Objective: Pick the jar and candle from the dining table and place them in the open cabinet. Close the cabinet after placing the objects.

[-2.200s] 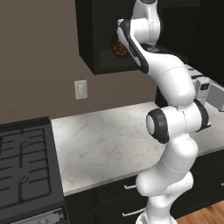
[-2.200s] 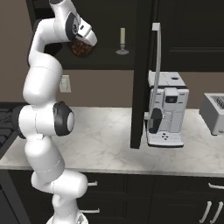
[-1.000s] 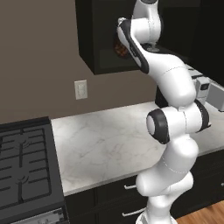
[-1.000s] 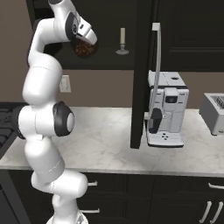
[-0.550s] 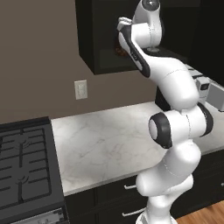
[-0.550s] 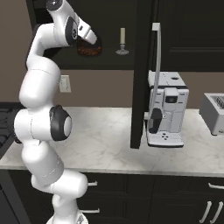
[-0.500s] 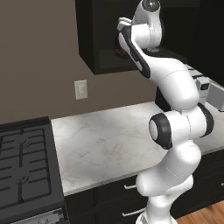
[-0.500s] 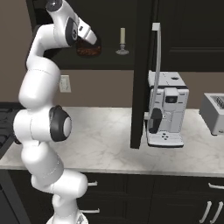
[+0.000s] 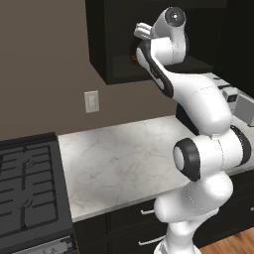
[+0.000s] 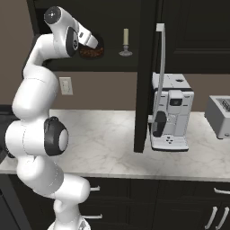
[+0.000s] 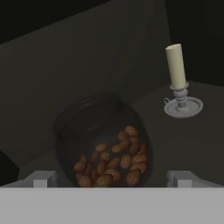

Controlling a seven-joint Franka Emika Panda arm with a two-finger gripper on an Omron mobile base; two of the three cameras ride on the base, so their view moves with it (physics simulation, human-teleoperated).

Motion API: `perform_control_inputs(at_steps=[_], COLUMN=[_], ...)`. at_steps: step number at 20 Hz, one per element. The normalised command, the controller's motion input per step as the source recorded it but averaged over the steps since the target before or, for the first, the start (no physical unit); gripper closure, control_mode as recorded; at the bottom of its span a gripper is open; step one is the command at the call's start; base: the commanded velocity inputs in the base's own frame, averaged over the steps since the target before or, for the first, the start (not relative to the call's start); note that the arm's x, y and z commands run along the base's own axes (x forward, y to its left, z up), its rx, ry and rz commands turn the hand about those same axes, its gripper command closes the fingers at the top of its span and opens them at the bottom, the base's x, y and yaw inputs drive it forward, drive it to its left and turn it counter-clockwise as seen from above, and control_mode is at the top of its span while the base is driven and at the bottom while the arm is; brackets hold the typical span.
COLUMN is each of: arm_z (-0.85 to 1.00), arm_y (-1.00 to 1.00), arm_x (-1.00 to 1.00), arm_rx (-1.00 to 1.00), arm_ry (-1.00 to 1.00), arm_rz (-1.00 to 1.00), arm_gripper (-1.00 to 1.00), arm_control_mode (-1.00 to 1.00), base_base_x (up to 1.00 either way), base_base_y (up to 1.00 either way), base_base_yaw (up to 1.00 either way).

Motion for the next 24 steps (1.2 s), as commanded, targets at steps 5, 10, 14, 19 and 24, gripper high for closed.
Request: perform_control_inputs(at_steps=[5,10,14,19,24], arm_z=[0.06,0.07,0.03,0.01,0.0], arm_y=[0.0,0.0,0.0,0.0,0.0], arm_x=[-0.69,-0.66,-0.51,-0.69,-0.79], arm_rx=[0.0,0.0,0.0,0.0,0.0], arm_ry=[-0.1,-0.06,-0.04,-0.02,0.0], arm_rz=[0.04,0.03,0.0,0.0,0.0], arm_gripper=[-1.0,-1.0,-1.0,-1.0,-1.0], arm_control_mode=[-1.0,-1.0,-1.0,-1.0,-1.0], base_base_x=[0.0,0.0,0.0,0.0,0.0], base_base_y=[0.0,0.0,0.0,0.0,0.0], base_base_yaw=[0.0,0.0,0.0,0.0,0.0])
